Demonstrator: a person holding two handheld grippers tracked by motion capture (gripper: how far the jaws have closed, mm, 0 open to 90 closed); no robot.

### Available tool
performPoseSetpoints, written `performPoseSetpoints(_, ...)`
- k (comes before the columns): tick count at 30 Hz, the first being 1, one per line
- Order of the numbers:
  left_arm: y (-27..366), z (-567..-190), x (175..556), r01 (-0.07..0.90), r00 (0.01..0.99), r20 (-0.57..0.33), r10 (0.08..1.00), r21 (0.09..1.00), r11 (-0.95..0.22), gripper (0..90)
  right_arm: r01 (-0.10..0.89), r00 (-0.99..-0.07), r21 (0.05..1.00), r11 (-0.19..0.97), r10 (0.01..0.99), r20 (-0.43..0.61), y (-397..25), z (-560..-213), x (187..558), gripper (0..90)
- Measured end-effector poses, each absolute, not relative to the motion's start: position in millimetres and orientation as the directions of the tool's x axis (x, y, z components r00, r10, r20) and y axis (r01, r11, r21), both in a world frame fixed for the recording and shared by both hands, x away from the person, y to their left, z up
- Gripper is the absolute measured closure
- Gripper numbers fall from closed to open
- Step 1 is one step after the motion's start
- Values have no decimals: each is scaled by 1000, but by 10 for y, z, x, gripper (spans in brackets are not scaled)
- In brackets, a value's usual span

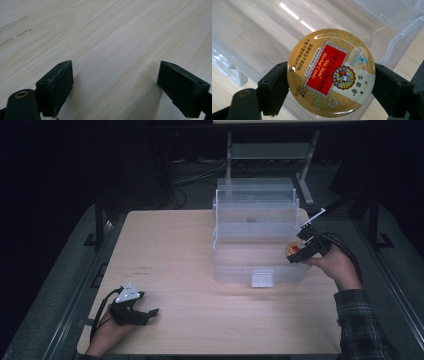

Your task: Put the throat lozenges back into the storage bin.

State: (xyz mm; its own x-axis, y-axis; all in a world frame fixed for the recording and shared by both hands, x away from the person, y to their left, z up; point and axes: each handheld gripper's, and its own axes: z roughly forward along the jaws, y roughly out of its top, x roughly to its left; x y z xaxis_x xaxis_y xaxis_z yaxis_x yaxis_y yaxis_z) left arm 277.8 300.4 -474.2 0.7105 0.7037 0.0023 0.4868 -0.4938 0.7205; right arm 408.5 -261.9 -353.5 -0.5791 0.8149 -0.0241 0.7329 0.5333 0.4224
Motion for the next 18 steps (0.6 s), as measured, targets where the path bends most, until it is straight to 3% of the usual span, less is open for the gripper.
performPoseSetpoints(18, 3003, -4743, 2777, 487, 710, 2, 704, 720, -494, 125, 745, -575, 405, 530, 818, -15, -2625, -3568, 4086, 188)
